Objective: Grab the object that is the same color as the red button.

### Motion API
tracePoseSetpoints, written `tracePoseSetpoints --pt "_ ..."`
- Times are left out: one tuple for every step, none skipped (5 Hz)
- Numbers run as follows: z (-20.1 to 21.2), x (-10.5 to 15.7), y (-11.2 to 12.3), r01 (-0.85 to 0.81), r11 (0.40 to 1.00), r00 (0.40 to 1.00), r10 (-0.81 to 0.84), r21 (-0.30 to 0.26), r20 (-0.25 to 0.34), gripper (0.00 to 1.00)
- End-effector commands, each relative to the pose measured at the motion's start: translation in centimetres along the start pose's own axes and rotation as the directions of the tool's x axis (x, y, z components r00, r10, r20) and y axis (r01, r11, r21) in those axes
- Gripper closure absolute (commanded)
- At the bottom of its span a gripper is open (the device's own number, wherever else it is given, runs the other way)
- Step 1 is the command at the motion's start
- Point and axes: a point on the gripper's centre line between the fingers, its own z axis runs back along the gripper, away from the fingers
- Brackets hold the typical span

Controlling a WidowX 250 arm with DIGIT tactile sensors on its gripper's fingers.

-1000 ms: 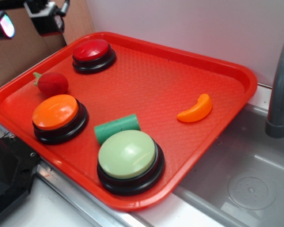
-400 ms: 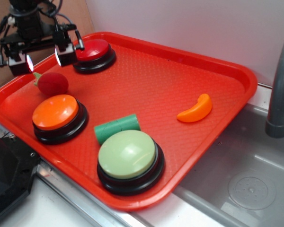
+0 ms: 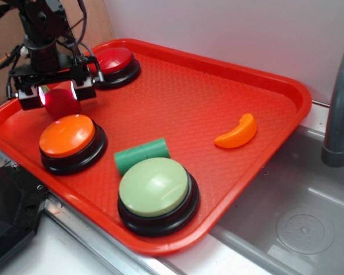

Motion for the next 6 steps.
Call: tracePoseSetpoints --pt "-0.7 0.8 1.0 -0.017 1.0 1.0 0.017 -0.006 0.007 0.93" --pt "1.1 1.2 0.9 0.03 0.998 1.0 -0.03 -0.063 -0.002 1.0" --pt "4.5 1.8 0.0 0.185 0.969 0.982 -0.188 -0.167 -0.005 1.0" --pt "10.1 1.3 -2.2 0.402 0.882 0.904 -0.425 -0.248 -0.048 1.0" --pt "15.2 0.1 -4.6 0.602 0.743 0.772 -0.635 -0.294 -0.022 1.0" --pt "19.3 -1.6 -6.8 0.736 0.566 0.619 -0.785 -0.372 0.032 1.0"
